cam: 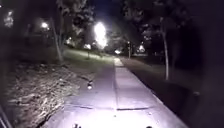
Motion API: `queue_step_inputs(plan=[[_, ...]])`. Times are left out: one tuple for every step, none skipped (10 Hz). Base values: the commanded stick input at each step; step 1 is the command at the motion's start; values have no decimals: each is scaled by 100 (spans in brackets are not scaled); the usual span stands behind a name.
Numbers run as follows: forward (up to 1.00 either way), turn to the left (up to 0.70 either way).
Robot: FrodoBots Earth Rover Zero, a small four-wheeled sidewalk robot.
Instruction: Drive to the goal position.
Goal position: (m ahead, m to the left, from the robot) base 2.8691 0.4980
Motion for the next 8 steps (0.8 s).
queue_step_inputs(plan=[[30,0],[30,0],[30,0],[30,0],[30,0],[30,0],[30,0],[30,0]])
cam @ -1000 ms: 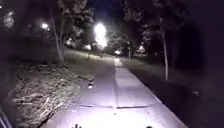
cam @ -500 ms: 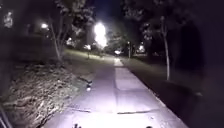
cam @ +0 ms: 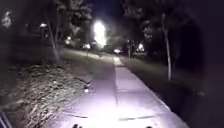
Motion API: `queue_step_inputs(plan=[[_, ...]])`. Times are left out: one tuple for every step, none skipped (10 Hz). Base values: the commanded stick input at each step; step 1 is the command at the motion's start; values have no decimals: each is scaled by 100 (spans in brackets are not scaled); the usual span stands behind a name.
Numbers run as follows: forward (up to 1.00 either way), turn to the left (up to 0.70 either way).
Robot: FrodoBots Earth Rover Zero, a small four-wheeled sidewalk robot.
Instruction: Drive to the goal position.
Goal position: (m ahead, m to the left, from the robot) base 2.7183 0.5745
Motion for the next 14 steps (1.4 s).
queue_step_inputs(plan=[[30,0],[30,0],[30,0],[30,0],[30,0],[30,0],[30,0],[30,0],[30,0],[30,0],[30,0],[30,0],[30,0],[30,0]])
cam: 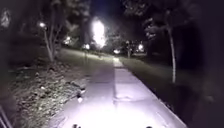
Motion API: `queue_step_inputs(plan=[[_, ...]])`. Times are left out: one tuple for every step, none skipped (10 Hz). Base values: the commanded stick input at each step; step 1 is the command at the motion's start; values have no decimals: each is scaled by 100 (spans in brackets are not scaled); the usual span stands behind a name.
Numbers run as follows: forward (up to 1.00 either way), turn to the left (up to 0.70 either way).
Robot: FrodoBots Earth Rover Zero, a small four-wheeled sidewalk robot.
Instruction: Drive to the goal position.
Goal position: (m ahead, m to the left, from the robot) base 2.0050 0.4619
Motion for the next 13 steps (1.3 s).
queue_step_inputs(plan=[[30,0],[30,0],[30,0],[30,0],[30,0],[30,0],[30,0],[30,0],[30,0],[30,0],[30,0],[30,0],[30,0]])
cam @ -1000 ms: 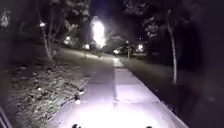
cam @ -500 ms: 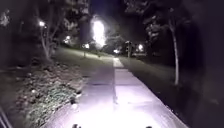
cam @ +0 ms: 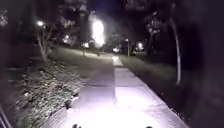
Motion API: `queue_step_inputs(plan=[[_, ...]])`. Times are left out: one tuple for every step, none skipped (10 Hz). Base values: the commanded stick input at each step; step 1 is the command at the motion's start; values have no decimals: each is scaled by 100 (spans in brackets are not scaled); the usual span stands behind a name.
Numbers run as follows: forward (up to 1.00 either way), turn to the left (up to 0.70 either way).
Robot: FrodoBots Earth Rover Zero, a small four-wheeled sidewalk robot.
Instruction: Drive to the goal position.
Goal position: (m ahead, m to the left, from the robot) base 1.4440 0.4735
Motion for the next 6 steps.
queue_step_inputs(plan=[[30,0],[30,0],[30,0],[30,0],[30,0],[30,0]])
